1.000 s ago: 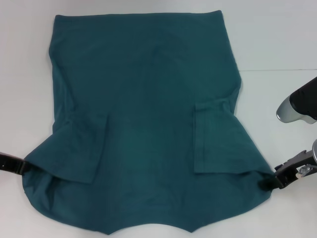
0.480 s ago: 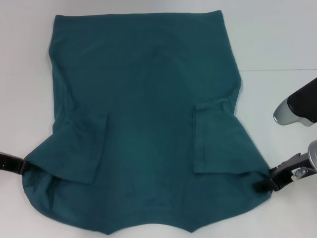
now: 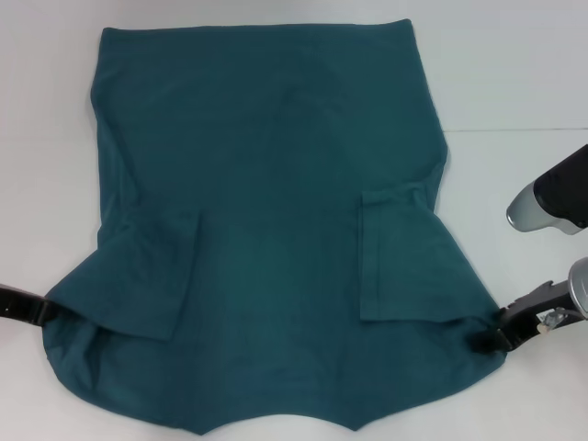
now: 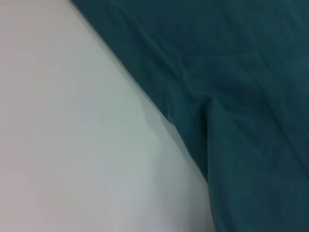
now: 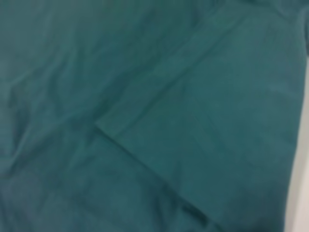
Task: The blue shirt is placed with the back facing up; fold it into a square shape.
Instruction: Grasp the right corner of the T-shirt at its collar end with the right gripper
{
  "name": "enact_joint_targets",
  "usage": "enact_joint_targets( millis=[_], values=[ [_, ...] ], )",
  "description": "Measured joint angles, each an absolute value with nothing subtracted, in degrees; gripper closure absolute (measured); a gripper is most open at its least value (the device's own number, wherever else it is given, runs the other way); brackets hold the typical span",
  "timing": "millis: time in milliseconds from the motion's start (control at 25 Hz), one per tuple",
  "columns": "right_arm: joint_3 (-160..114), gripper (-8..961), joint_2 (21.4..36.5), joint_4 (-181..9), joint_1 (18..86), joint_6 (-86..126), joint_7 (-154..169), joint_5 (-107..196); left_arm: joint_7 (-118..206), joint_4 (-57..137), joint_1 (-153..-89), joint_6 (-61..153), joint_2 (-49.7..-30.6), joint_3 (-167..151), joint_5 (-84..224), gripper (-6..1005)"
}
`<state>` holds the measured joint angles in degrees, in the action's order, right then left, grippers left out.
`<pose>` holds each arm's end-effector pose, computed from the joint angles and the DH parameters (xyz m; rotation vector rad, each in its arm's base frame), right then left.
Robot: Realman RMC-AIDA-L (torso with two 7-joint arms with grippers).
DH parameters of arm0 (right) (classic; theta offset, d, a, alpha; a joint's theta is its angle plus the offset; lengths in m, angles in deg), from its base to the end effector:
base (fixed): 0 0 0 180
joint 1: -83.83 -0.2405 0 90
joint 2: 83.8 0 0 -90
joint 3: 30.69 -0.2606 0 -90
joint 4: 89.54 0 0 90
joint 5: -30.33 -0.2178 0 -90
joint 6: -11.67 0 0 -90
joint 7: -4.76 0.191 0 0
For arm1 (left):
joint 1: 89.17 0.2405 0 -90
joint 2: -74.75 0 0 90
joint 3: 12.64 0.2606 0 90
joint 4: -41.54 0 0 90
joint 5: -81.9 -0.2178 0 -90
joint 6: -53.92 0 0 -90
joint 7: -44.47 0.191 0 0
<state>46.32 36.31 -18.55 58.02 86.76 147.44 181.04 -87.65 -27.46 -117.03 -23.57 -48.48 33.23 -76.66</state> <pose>0.2761 0.3725 -0.0474 -2.4274 1.0368 -0.4133 -0.3357 0.3771 0.0218 -2.1694 -1.2517 0.2473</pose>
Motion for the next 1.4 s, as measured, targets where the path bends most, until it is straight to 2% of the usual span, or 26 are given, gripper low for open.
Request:
enact_joint_targets(
  millis=[240, 320, 760, 960, 1400],
  values=[
    [45.9, 326, 36.17, -19.5, 58.0, 86.7, 146.9, 180.0, -87.6, -27.0, -117.0, -23.6, -48.46, 33.2, -76.7, 999],
    [45.9, 501, 36.15, -19.5, 58.0, 86.7, 146.9, 180.0, -87.6, -26.8, -117.1, -23.6, -48.43, 33.2, -76.7, 999],
    [45.1, 930, 36.08, -18.3, 58.0, 87.5, 146.6, 179.7, -87.6, -24.8, -118.0, -23.1, -48.05, 33.3, -76.7, 1000],
    [44.3, 893, 36.08, -18.0, 57.5, 89.3, 147.2, 179.9, -87.6, -24.4, -118.1, -22.9, -48.01, 33.3, -76.7, 1000],
    [43.8, 692, 36.12, -14.7, 58.3, 90.8, 148.3, 180.1, -87.5, -24.3, -118.3, -22.7, -47.87, 33.3, -76.7, 999]
  ],
)
